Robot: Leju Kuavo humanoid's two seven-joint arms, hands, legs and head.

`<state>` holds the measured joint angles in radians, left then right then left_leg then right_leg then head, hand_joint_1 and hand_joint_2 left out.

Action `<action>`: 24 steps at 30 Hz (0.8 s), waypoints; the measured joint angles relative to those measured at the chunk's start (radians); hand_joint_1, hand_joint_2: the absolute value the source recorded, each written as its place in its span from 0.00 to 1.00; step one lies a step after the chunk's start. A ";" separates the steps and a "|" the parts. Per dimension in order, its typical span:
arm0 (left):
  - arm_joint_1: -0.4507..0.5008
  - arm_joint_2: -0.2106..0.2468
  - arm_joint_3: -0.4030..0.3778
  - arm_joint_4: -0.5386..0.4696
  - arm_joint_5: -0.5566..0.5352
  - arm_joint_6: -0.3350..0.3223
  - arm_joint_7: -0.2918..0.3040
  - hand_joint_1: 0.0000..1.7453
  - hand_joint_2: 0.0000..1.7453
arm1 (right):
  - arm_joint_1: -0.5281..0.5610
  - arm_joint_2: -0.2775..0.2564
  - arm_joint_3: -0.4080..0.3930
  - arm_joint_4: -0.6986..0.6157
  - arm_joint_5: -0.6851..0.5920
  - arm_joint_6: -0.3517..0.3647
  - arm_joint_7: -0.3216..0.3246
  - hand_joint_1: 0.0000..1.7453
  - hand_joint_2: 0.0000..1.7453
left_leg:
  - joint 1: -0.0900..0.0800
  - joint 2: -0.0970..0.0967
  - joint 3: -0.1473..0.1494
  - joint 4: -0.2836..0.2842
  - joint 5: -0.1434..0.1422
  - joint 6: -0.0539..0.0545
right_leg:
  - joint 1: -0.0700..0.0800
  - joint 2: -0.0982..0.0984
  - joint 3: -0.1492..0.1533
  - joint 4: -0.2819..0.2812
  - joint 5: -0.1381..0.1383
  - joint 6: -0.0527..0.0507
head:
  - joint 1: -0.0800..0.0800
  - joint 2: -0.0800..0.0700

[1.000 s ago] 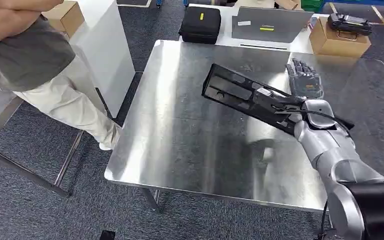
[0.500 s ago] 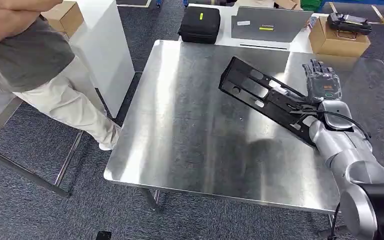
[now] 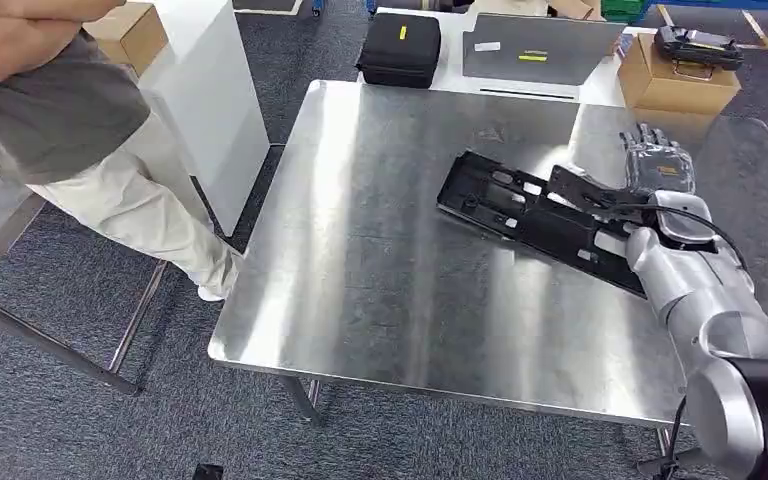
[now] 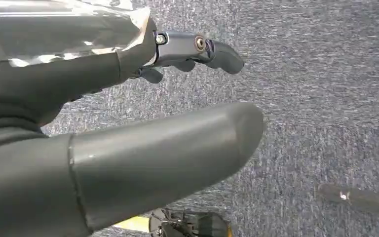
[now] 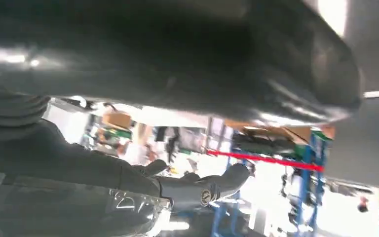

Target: Take the parts from the cabinet and place them on the table.

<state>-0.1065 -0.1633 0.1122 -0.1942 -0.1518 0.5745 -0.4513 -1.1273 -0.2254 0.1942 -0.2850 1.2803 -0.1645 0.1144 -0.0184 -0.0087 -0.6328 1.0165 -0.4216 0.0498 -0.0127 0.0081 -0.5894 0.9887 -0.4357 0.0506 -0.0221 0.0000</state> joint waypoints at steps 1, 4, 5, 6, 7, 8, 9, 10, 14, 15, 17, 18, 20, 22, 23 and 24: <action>0.005 0.000 0.002 0.000 0.002 0.001 0.000 0.00 0.00 | -0.002 0.001 -0.004 0.000 -0.002 0.003 0.005 0.00 0.00 | 0.000 0.000 0.000 0.000 0.000 0.000 | 0.000 0.000 0.000 0.000 0.000 0.000 | 0.000 0.000; 0.015 0.002 0.007 0.000 0.003 0.002 0.000 0.00 0.00 | -0.005 0.004 -0.009 0.003 -0.005 0.004 0.012 0.00 0.00 | 0.000 0.000 0.000 0.000 0.000 0.000 | 0.000 0.000 0.000 0.000 0.000 0.000 | 0.000 0.000; 0.016 0.003 0.007 0.000 0.003 0.002 0.000 0.00 0.00 | -0.006 0.005 -0.011 0.004 -0.005 0.005 0.013 0.00 0.00 | 0.000 0.000 0.000 0.000 0.000 0.000 | 0.000 0.000 0.000 0.000 0.000 0.000 | 0.000 0.000; 0.017 0.003 0.007 0.000 0.003 0.002 0.000 0.00 0.00 | -0.006 0.006 -0.012 0.004 -0.006 0.004 0.014 0.00 0.00 | 0.000 0.000 0.000 0.000 0.000 0.000 | 0.000 0.000 0.000 0.000 0.000 0.000 | 0.000 0.000; 0.018 0.003 0.008 0.000 0.003 0.002 0.000 0.00 0.00 | -0.006 0.006 -0.013 0.004 -0.006 0.005 0.014 0.00 0.00 | 0.000 0.000 0.000 0.000 0.000 0.000 | 0.000 0.000 0.000 0.000 0.000 0.000 | 0.000 0.000; 0.019 0.003 0.008 0.000 0.003 0.002 0.000 0.00 0.00 | -0.006 0.007 -0.013 0.005 -0.006 0.004 0.014 0.00 0.00 | 0.000 0.000 0.000 0.000 0.000 0.000 | 0.000 0.000 0.000 0.000 0.000 0.000 | 0.000 0.000; 0.019 0.003 0.008 0.000 0.003 0.002 0.000 0.00 0.00 | -0.006 0.008 -0.013 0.005 -0.006 0.004 0.014 0.00 0.00 | 0.000 0.000 0.000 0.000 0.000 0.000 | 0.000 0.000 0.000 0.000 0.000 0.000 | 0.000 0.000; 0.019 0.003 0.008 0.000 0.003 0.002 0.000 0.00 0.00 | -0.007 0.008 -0.015 0.006 -0.006 0.004 0.014 0.00 0.00 | 0.000 0.000 0.000 0.000 0.000 0.000 | 0.000 0.000 0.000 0.000 0.000 0.000 | 0.000 0.000; 0.022 0.004 0.009 0.000 0.006 0.004 -0.002 0.00 0.00 | -0.007 0.011 -0.019 0.007 -0.003 0.005 0.020 0.00 0.00 | 0.000 0.000 0.000 0.000 0.000 0.000 | 0.000 0.000 0.000 0.000 0.000 0.000 | 0.000 0.000; 0.023 0.004 0.009 0.000 0.006 0.004 -0.004 0.00 0.00 | -0.006 0.012 -0.020 0.007 -0.003 0.005 0.020 0.00 0.00 | 0.000 0.000 0.000 0.000 0.000 0.000 | 0.000 0.000 0.000 0.000 0.000 0.000 | 0.000 0.000; 0.026 0.004 0.009 0.000 0.006 0.005 -0.006 0.00 0.00 | -0.006 0.013 -0.020 0.007 0.006 0.004 0.009 0.00 0.00 | 0.000 0.000 0.000 0.000 0.000 0.000 | 0.000 0.000 0.000 0.000 0.000 0.000 | 0.000 0.000; 0.027 0.004 0.009 0.000 0.006 0.005 -0.006 0.00 0.00 | -0.006 0.014 -0.020 0.007 0.013 0.003 0.002 0.00 0.00 | 0.000 0.000 0.000 0.000 0.000 0.000 | 0.000 0.000 0.000 0.000 0.000 0.000 | 0.000 0.000; 0.030 0.004 0.010 0.000 0.007 0.006 -0.010 0.00 0.00 | -0.007 0.016 -0.020 0.007 0.030 0.003 -0.002 0.00 0.00 | 0.000 0.000 0.000 0.000 0.000 0.000 | 0.000 0.000 0.000 0.000 0.000 0.000 | 0.000 0.000; 0.031 0.004 0.016 0.000 0.015 0.005 -0.013 0.00 0.00 | -0.012 0.016 -0.020 0.007 0.041 0.003 -0.002 0.00 0.00 | 0.000 0.000 0.000 0.000 0.000 0.000 | 0.000 0.000 0.000 0.000 0.000 0.000 | 0.000 0.000; 0.031 0.003 0.019 0.000 0.017 0.002 -0.014 0.00 0.00 | -0.016 0.014 -0.020 0.007 0.045 0.003 -0.002 0.00 0.00 | 0.000 0.000 0.000 0.000 0.000 0.000 | 0.000 0.000 0.000 0.000 0.000 0.000 | 0.000 0.000; 0.031 0.003 0.023 0.000 0.018 -0.001 -0.016 0.00 0.00 | -0.021 0.012 -0.020 0.007 0.047 0.003 -0.002 0.00 0.00 | 0.000 0.000 0.000 0.000 0.000 0.000 | 0.000 0.000 0.000 0.000 0.000 0.000 | 0.000 0.000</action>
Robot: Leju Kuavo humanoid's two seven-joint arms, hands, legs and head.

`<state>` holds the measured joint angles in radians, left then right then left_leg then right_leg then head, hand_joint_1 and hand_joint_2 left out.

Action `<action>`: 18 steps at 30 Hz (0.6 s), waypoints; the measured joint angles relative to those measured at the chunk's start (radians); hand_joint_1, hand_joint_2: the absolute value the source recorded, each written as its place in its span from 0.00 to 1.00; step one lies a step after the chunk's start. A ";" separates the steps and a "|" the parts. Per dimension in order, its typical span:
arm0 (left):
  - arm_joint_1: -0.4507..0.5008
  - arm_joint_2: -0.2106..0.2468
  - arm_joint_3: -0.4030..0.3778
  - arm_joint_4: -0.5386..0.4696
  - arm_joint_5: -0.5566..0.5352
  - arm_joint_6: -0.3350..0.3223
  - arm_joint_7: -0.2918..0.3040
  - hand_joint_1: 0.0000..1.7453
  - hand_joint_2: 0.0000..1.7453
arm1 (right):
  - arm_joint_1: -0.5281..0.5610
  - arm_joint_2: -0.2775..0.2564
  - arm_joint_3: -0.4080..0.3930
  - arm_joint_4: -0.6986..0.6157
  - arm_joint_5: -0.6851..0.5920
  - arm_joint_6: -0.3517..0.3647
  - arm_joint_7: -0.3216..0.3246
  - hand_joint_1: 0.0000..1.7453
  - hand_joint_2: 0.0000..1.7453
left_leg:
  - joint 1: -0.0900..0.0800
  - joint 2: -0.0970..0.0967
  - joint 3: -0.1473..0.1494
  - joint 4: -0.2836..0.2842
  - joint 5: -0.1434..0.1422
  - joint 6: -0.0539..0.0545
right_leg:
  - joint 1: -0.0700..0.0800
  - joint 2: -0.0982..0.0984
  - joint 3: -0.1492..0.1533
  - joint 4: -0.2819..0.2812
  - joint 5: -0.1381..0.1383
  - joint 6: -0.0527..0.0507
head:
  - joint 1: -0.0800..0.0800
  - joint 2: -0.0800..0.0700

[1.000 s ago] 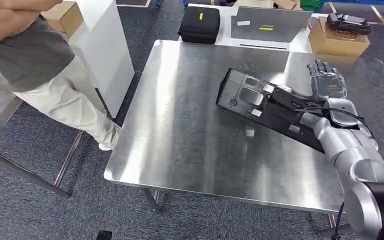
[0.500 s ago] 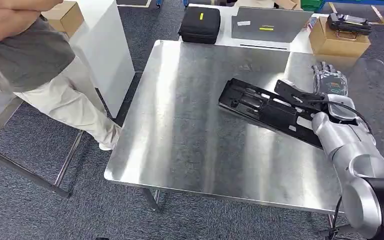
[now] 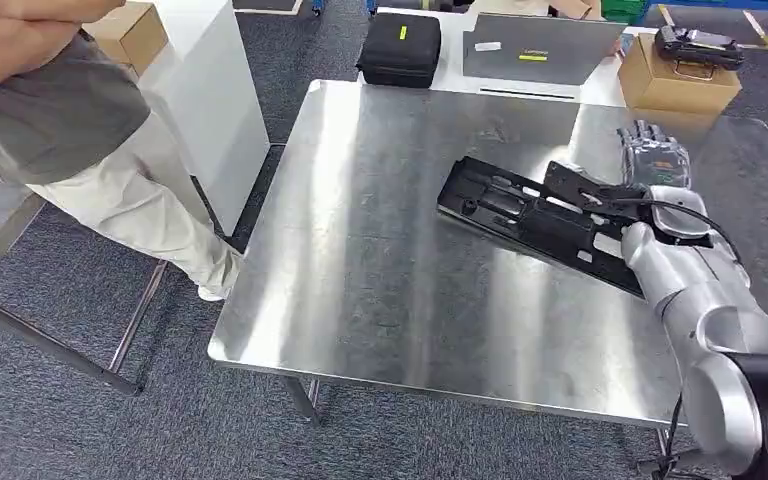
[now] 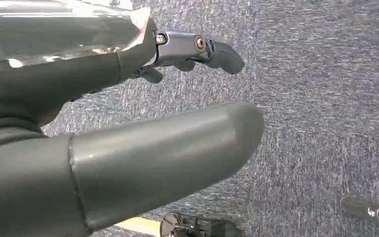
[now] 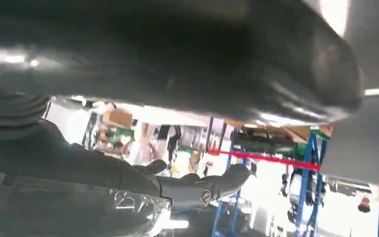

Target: Take the parts from the cabinet and place them on the table.

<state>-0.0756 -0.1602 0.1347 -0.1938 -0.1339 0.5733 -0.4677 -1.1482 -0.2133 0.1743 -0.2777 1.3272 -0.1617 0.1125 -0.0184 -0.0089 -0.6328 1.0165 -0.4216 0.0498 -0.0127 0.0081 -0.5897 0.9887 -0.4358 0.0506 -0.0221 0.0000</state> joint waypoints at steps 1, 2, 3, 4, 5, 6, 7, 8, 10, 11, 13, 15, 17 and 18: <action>0.000 -0.001 0.002 0.000 0.005 -0.004 -0.002 0.00 0.00 | -0.005 -0.003 0.000 0.000 0.000 -0.001 -0.006 0.00 0.00 | 0.000 0.000 0.000 0.000 0.000 0.000 | 0.000 0.000 0.000 0.000 0.000 0.000 | 0.000 0.000; 0.000 -0.003 0.005 0.000 0.007 -0.007 -0.005 0.00 0.00 | -0.010 -0.006 0.000 0.000 0.002 -0.002 -0.016 0.00 0.00 | 0.000 0.000 0.000 0.000 0.000 0.000 | 0.000 0.000 0.000 0.000 0.000 0.000 | 0.000 0.000; -0.001 -0.004 0.007 0.000 0.010 -0.008 -0.007 0.00 0.00 | -0.014 -0.009 0.000 0.000 0.003 -0.002 -0.025 0.00 0.00 | 0.000 0.000 0.000 0.000 0.000 0.000 | 0.000 0.000 0.000 0.000 0.000 0.000 | 0.000 0.000; -0.002 -0.006 0.011 0.000 0.015 -0.008 -0.010 0.00 0.00 | -0.018 -0.010 0.000 0.000 0.004 -0.003 -0.031 0.00 0.00 | 0.000 0.000 0.000 0.000 0.000 0.000 | 0.000 0.000 0.000 0.000 0.000 0.000 | 0.000 0.000; -0.003 -0.007 0.012 0.000 0.019 -0.008 -0.011 0.00 0.00 | -0.021 -0.011 0.000 0.000 0.008 -0.003 -0.037 0.00 0.00 | 0.000 0.001 0.000 0.000 0.000 0.000 | 0.000 0.000 0.000 0.000 0.000 0.000 | 0.000 0.000; -0.004 -0.008 0.016 0.000 0.023 -0.008 -0.011 0.00 0.00 | -0.026 -0.011 0.000 0.000 0.013 -0.003 -0.042 0.00 0.00 | 0.000 0.001 0.000 0.000 0.000 0.000 | 0.000 0.000 0.000 0.000 0.000 0.000 | 0.000 0.000; -0.006 -0.008 0.022 0.000 0.029 -0.008 -0.012 0.00 0.00 | -0.032 -0.011 0.000 0.000 0.020 -0.003 -0.045 0.00 0.00 | 0.000 0.000 0.000 0.000 0.000 0.000 | 0.000 0.000 0.000 0.000 0.000 0.000 | 0.000 0.000; -0.007 -0.008 0.029 0.000 0.038 -0.008 -0.013 0.00 0.00 | -0.039 -0.007 0.001 0.000 0.029 -0.003 -0.047 0.00 0.00 | 0.000 0.000 -0.001 0.000 0.000 0.000 | 0.000 0.000 0.001 0.000 0.000 0.000 | 0.000 0.000; -0.007 -0.008 0.046 0.000 0.065 -0.005 -0.017 0.00 0.00 | -0.069 0.021 0.013 -0.001 0.058 0.004 -0.044 0.00 0.00 | 0.000 0.001 -0.001 0.000 0.000 0.000 | 0.000 0.001 0.000 0.000 0.000 0.000 | 0.000 0.000; -0.007 -0.008 0.058 0.000 0.077 -0.005 -0.018 0.00 0.00 | -0.090 0.038 0.021 -0.002 0.073 0.015 -0.033 0.00 0.00 | 0.000 0.004 0.000 0.000 0.000 0.000 | 0.000 0.003 -0.001 0.000 0.001 0.000 | 0.000 0.000; -0.007 -0.009 0.072 0.000 0.086 -0.007 -0.021 0.00 0.00 | -0.135 0.067 0.037 -0.002 0.100 0.047 -0.013 0.00 0.00 | 0.000 0.006 0.000 0.000 0.000 0.000 | 0.000 0.005 -0.002 0.000 0.001 0.000 | -0.001 0.000; -0.008 -0.012 0.084 0.000 0.089 -0.008 -0.021 0.00 0.00 | -0.181 0.087 0.052 -0.002 0.119 0.067 -0.005 0.00 0.00 | 0.002 0.005 0.001 0.000 0.000 0.000 | 0.000 0.003 -0.002 0.000 0.000 0.000 | -0.001 0.000; -0.007 -0.018 0.085 0.000 0.076 -0.008 -0.009 0.00 0.00 | -0.222 0.084 0.060 -0.004 0.130 0.071 -0.008 0.00 0.00 | 0.002 -0.001 0.001 0.000 0.001 0.001 | -0.001 -0.003 -0.003 0.000 0.000 0.000 | 0.000 0.000; -0.007 -0.022 0.085 0.000 0.068 -0.006 -0.004 0.00 0.00 | -0.242 0.073 0.062 -0.008 0.135 0.071 -0.019 0.00 0.00 | 0.002 -0.004 0.000 0.000 0.001 0.001 | -0.001 -0.006 -0.002 0.000 0.000 0.000 | 0.000 0.000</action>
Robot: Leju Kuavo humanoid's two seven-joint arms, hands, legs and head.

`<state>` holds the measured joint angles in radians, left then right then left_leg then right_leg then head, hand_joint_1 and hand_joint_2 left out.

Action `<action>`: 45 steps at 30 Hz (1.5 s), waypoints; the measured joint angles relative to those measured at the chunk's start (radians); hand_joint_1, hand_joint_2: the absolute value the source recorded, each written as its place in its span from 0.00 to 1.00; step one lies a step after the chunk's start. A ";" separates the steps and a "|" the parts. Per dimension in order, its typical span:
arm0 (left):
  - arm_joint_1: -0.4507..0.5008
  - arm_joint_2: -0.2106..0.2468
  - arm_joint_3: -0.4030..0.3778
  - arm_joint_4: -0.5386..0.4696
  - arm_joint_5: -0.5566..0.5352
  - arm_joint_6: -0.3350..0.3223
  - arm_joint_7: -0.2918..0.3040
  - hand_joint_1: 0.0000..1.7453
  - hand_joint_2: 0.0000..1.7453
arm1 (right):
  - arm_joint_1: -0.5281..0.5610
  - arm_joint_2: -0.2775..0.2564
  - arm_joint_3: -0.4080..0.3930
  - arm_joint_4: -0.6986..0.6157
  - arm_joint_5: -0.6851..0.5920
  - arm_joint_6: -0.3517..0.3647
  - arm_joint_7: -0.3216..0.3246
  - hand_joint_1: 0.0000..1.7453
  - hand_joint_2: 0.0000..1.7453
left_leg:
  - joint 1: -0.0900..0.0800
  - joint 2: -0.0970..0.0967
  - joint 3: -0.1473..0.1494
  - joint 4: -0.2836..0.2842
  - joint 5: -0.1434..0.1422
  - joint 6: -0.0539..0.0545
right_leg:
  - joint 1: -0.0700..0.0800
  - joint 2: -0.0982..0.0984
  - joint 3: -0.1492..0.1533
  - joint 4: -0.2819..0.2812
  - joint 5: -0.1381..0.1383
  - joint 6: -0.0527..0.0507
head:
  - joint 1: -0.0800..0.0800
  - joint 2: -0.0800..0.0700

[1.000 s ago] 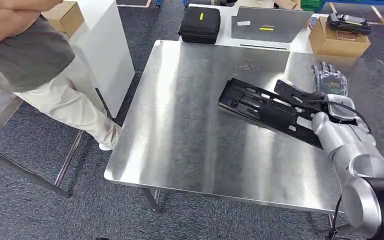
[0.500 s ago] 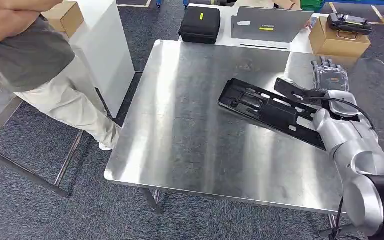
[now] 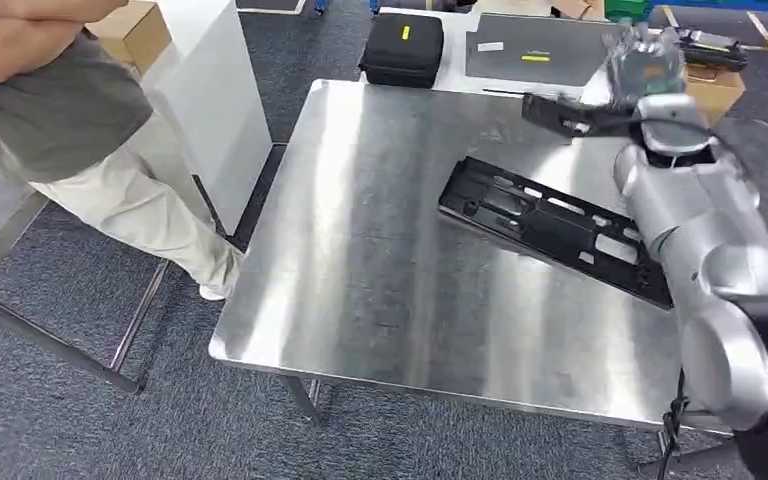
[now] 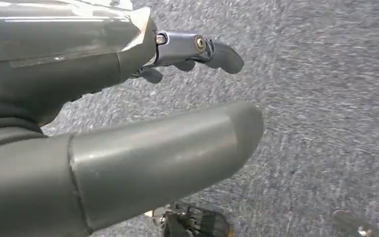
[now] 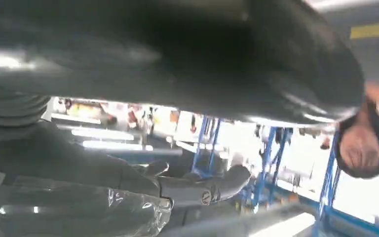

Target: Take the parts from the cabinet and place them on the table.

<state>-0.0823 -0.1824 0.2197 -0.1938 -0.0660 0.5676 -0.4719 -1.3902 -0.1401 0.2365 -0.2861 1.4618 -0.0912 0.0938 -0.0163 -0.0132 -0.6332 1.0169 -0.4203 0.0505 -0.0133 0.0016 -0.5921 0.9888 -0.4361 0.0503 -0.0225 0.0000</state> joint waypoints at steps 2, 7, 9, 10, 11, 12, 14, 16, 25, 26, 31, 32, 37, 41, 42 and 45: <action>0.000 -0.011 0.000 0.000 -0.015 0.005 0.006 0.00 0.00 | -0.044 -0.039 0.005 -0.007 0.004 0.001 -0.035 0.00 0.00 | 0.000 -0.003 -0.001 0.000 0.000 0.001 | 0.000 -0.002 0.001 0.000 -0.002 0.003 | 0.000 0.000; 0.000 -0.028 -0.002 0.000 -0.037 0.007 -0.001 0.00 0.00 | -0.164 -0.195 0.010 -0.026 0.024 0.026 -0.115 0.00 0.00 | -0.006 -0.009 -0.003 0.001 0.001 0.005 | -0.003 -0.007 0.002 -0.001 -0.002 0.004 | 0.001 0.000; 0.000 -0.030 -0.003 0.000 -0.047 0.003 0.000 0.00 0.00 | -0.209 -0.259 0.012 -0.032 0.023 0.027 -0.140 0.00 0.00 | -0.007 -0.009 -0.004 0.001 0.000 0.007 | -0.004 -0.007 0.003 -0.001 -0.002 0.004 | 0.000 0.000; 0.000 -0.030 -0.005 0.000 -0.054 0.000 0.001 0.00 0.00 | -0.227 -0.289 0.012 -0.036 0.020 0.026 -0.151 0.00 0.00 | -0.007 -0.009 -0.003 0.001 0.000 0.007 | -0.004 -0.007 0.002 -0.002 -0.002 0.005 | 0.001 0.000; -0.001 -0.030 -0.008 0.000 -0.063 -0.002 0.004 0.00 0.00 | -0.240 -0.325 0.012 -0.042 0.011 0.019 -0.170 0.00 0.00 | -0.008 -0.008 -0.002 0.001 -0.001 0.009 | -0.004 -0.007 0.002 -0.003 -0.002 0.005 | -0.001 0.000; -0.001 -0.030 -0.011 0.000 -0.067 -0.002 0.007 0.00 0.00 | -0.251 -0.364 0.012 -0.052 -0.004 0.009 -0.198 0.00 0.00 | -0.008 -0.008 -0.002 0.001 -0.003 0.011 | -0.005 -0.007 0.003 -0.003 -0.002 0.005 | 0.000 0.000; 0.000 -0.030 -0.013 0.000 -0.070 -0.002 0.013 0.00 0.00 | -0.273 -0.442 0.010 -0.076 -0.031 -0.014 -0.257 0.00 0.00 | -0.009 -0.009 -0.002 0.001 -0.003 0.012 | -0.006 -0.007 0.003 -0.003 -0.003 0.010 | 0.000 0.000; 0.005 -0.029 -0.013 0.001 -0.064 0.004 0.014 0.00 0.00 | -0.293 -0.528 0.003 -0.108 -0.079 -0.025 -0.316 0.00 0.00 | -0.010 -0.010 -0.001 0.002 -0.003 0.014 | -0.007 -0.008 0.003 -0.003 -0.005 0.013 | 0.000 0.000; 0.033 -0.027 -0.005 0.002 -0.037 0.027 0.008 0.00 0.00 | -0.124 -0.959 -0.080 -0.426 -0.577 0.048 -0.303 0.00 0.00 | -0.012 -0.008 0.005 0.001 -0.017 0.021 | -0.009 -0.005 0.012 -0.006 -0.012 0.023 | 0.002 0.000; 0.031 -0.027 -0.005 0.002 -0.037 0.027 0.008 0.00 0.00 | -0.103 -0.983 -0.080 -0.449 -0.589 0.048 -0.289 0.00 0.00 | -0.013 -0.004 0.007 0.001 -0.018 0.021 | -0.009 0.000 0.013 -0.006 -0.012 0.023 | 0.002 0.000; 0.027 -0.028 -0.001 0.002 -0.029 0.032 0.008 0.00 0.00 | -0.032 -1.082 -0.085 -0.524 -0.654 0.029 -0.246 0.00 0.00 | -0.012 0.006 0.016 0.001 -0.020 0.023 | -0.009 0.008 0.013 -0.006 -0.012 0.023 | 0.001 0.000; 0.027 -0.029 0.000 0.002 -0.026 0.035 0.009 0.00 0.00 | 0.003 -1.108 -0.093 -0.525 -0.698 0.002 -0.247 0.00 0.00 | -0.012 0.005 0.019 0.001 -0.020 0.023 | -0.009 0.008 0.008 -0.007 -0.014 0.024 | 0.002 0.000; 0.035 -0.043 0.021 0.002 -0.009 0.088 0.057 0.00 0.00 | 0.290 -1.261 -0.285 -0.190 -1.060 -0.336 -0.577 0.00 0.00 | -0.006 -0.018 0.025 0.000 -0.029 0.023 | -0.001 -0.015 0.044 -0.014 -0.025 0.025 | 0.005 0.000; 0.028 -0.065 0.027 0.002 -0.022 0.103 0.077 0.00 0.00 | 0.875 -1.135 -0.564 -0.067 -1.519 -0.500 -0.481 0.00 0.00 | -0.002 -0.007 0.030 -0.001 -0.039 0.022 | 0.004 -0.004 0.059 -0.021 -0.026 0.024 | 0.006 0.000; 0.024 -0.069 0.027 0.002 -0.031 0.103 0.085 0.00 0.00 | 0.980 -1.068 -0.629 -0.048 -1.580 -0.549 -0.398 0.00 0.00 | -0.001 -0.007 0.035 -0.001 -0.039 0.023 | 0.004 -0.003 0.060 -0.022 -0.028 0.023 | 0.006 0.000; 0.013 -0.072 0.027 0.002 -0.041 0.086 0.143 0.00 0.00 | 1.171 -0.878 -0.788 -0.012 -1.371 -0.569 -0.212 0.00 0.00 | -0.002 -0.018 0.044 -0.001 -0.041 0.024 | 0.004 -0.013 0.063 -0.023 -0.034 0.026 | 0.008 0.000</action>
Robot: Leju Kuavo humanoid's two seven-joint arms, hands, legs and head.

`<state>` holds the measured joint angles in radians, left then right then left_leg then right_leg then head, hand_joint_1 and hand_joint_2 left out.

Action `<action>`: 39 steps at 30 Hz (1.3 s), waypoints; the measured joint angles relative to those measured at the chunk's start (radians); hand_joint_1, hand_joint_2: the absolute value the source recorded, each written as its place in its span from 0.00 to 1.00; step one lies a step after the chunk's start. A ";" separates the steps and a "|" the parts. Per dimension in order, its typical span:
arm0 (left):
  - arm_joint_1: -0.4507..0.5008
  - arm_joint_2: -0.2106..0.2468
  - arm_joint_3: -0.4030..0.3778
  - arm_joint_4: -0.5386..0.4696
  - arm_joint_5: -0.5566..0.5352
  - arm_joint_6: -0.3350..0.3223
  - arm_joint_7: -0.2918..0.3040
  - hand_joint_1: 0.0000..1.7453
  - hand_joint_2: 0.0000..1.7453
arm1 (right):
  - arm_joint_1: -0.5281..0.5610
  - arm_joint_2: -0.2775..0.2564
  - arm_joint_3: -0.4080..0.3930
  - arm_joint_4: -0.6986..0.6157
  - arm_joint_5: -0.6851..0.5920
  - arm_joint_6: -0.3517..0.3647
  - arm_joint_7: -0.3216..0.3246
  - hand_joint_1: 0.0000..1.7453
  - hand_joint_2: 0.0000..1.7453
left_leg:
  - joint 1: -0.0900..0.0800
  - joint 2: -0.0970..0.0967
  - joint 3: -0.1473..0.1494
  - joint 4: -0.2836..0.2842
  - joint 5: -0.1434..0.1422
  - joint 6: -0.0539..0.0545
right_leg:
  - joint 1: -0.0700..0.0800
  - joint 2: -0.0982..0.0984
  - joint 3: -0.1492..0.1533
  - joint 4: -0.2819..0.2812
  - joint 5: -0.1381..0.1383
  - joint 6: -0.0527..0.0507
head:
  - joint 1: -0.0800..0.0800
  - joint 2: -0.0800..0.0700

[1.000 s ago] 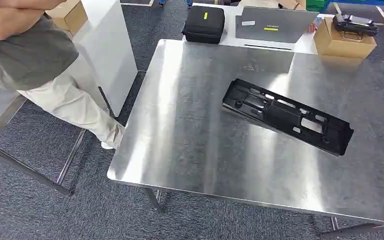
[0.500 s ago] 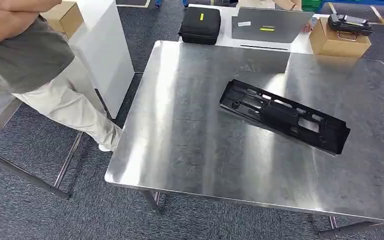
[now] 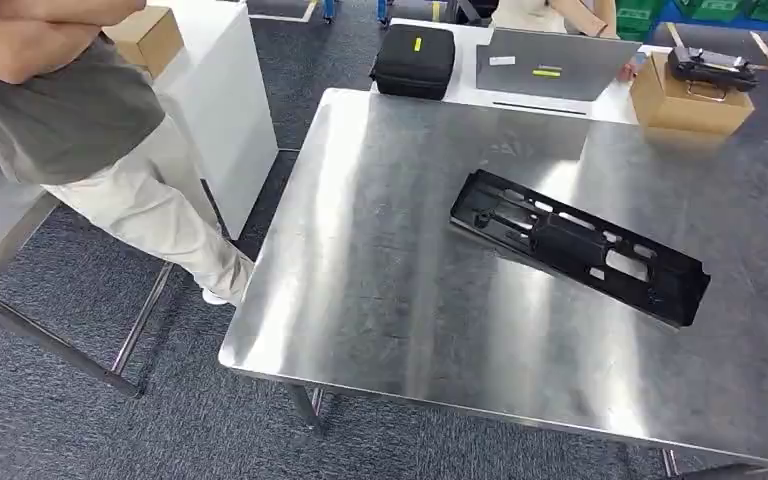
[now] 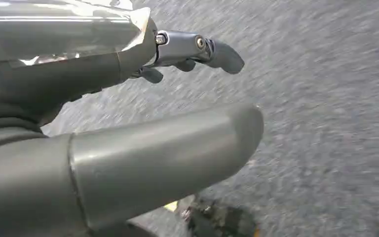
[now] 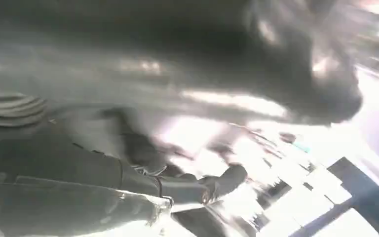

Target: Take the parts from the cabinet and place them on the table.

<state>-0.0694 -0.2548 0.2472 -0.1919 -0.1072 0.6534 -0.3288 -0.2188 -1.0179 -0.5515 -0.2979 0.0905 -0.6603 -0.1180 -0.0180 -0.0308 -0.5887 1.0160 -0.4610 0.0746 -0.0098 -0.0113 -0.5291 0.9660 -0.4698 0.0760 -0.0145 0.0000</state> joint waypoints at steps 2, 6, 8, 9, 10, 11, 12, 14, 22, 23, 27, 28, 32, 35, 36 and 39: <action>-0.002 0.000 -0.001 0.000 -0.021 -0.016 0.039 0.00 0.00 | 0.069 0.149 -0.150 -0.013 0.354 0.000 0.183 0.00 0.00 | 0.003 -0.003 -0.001 0.000 0.001 0.000 | 0.003 -0.005 0.009 0.000 -0.001 0.000 | 0.001 0.000; -0.009 -0.002 -0.024 0.000 -0.085 -0.048 0.088 0.00 0.00 | 0.120 0.486 -0.452 -0.034 0.899 -0.001 0.441 0.00 0.00 | 0.006 -0.003 0.002 0.000 0.000 -0.002 | 0.005 -0.006 0.008 0.000 -0.002 -0.003 | 0.000 0.000; -0.009 0.004 -0.040 0.000 -0.124 -0.066 0.114 0.00 0.00 | 0.129 0.626 -0.564 -0.037 0.960 -0.001 0.468 0.00 0.00 | 0.006 -0.001 0.004 -0.003 0.000 -0.003 | 0.004 -0.005 0.007 0.001 -0.004 -0.006 | -0.003 0.000; -0.009 0.006 -0.044 0.000 -0.136 -0.070 0.122 0.00 0.00 | 0.135 0.661 -0.595 -0.040 0.975 -0.001 0.470 0.00 0.00 | 0.009 0.001 0.004 -0.003 -0.002 -0.008 | 0.003 -0.004 0.006 0.001 -0.005 -0.008 | -0.005 0.000; -0.009 0.010 -0.053 0.000 -0.151 -0.080 0.133 0.00 0.00 | 0.139 0.725 -0.633 -0.039 0.996 -0.001 0.473 0.00 0.00 | 0.010 0.004 0.006 -0.004 -0.004 -0.010 | 0.004 -0.003 0.006 0.001 -0.006 -0.011 | -0.002 0.000; -0.009 0.012 -0.061 0.000 -0.160 -0.093 0.147 0.00 0.00 | 0.141 0.777 -0.669 -0.030 1.029 -0.001 0.469 0.00 0.00 | 0.011 0.005 0.008 -0.004 -0.005 -0.013 | 0.003 -0.001 0.003 0.002 -0.007 -0.013 | -0.001 0.000; -0.009 0.016 -0.065 0.000 -0.169 -0.099 0.151 0.00 0.00 | 0.141 0.804 -0.691 -0.018 1.054 0.000 0.462 0.00 0.00 | 0.011 0.009 0.010 -0.005 -0.007 -0.015 | 0.003 0.002 0.003 0.001 -0.009 -0.015 | -0.003 0.000; -0.008 0.021 -0.079 0.000 -0.184 -0.112 0.148 0.00 0.00 | 0.142 0.865 -0.726 0.009 1.090 0.015 0.450 0.00 0.00 | 0.011 0.011 0.015 -0.005 -0.010 -0.020 | 0.003 0.005 0.003 0.002 -0.011 -0.019 | -0.002 0.000; 0.009 0.038 -0.114 0.000 -0.209 -0.136 0.145 0.00 0.00 | 0.151 0.985 -0.751 0.058 1.119 0.099 0.389 0.00 0.00 | 0.011 0.014 0.016 -0.005 -0.011 -0.021 | 0.002 0.009 0.004 0.002 -0.013 -0.020 | -0.002 0.000; 0.009 0.040 -0.114 0.000 -0.209 -0.137 0.145 0.00 0.00 | 0.151 0.989 -0.754 0.059 1.119 0.100 0.387 0.00 0.00 | 0.011 0.014 0.016 -0.005 -0.012 -0.022 | 0.002 0.009 0.004 0.002 -0.013 -0.020 | -0.002 0.000; 0.009 0.045 -0.118 0.000 -0.209 -0.138 0.146 0.00 0.00 | 0.151 1.005 -0.755 0.066 1.119 0.103 0.387 0.00 0.00 | 0.009 0.014 0.016 -0.005 -0.012 -0.022 | 0.000 0.010 0.003 0.002 -0.013 -0.020 | -0.002 0.000; 0.009 0.046 -0.121 0.000 -0.209 -0.139 0.146 0.00 0.00 | 0.152 1.008 -0.755 0.067 1.119 0.112 0.378 0.00 0.00 | 0.009 0.014 0.016 -0.005 -0.012 -0.022 | 0.000 0.010 0.003 0.002 -0.013 -0.020 | -0.002 0.000; 0.010 0.049 -0.122 0.000 -0.200 -0.173 0.142 0.00 0.00 | 0.151 1.021 -0.755 0.073 1.134 0.224 0.230 0.00 0.00 | 0.006 0.015 0.016 -0.003 -0.014 -0.021 | -0.002 0.010 0.004 0.001 -0.012 -0.019 | -0.002 0.000; 0.013 0.051 -0.121 0.000 -0.184 -0.191 0.137 0.00 0.00 | 0.147 1.039 -0.741 0.084 1.178 0.340 0.119 0.00 0.00 | 0.004 0.015 0.016 -0.003 -0.015 -0.019 | -0.005 0.010 0.005 0.001 -0.012 -0.019 | -0.002 0.000; 0.014 0.051 -0.121 0.000 -0.182 -0.195 0.136 0.00 0.00 | 0.145 1.046 -0.731 0.087 1.198 0.370 0.101 0.00 0.00 | 0.003 0.015 0.016 -0.003 -0.016 -0.018 | -0.006 0.010 0.005 0.001 -0.012 -0.019 | -0.002 0.000; 0.016 0.050 -0.120 0.000 -0.169 -0.205 0.136 0.00 0.00 | 0.142 1.061 -0.696 0.095 1.240 0.408 0.102 0.00 0.00 | -0.004 0.015 0.017 -0.002 -0.017 -0.009 | -0.012 0.010 0.006 0.000 -0.012 -0.011 | -0.003 0.000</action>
<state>-0.0534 -0.2045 0.1270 -0.1915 -0.2766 0.4482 -0.1926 -0.0767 0.0427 -1.2478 -0.2033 1.3310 -0.2521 -0.0160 -0.0216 -0.0162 -0.5717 1.0136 -0.4780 0.0659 -0.0215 -0.0012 -0.5230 0.9659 -0.4817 0.0652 -0.0172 0.0000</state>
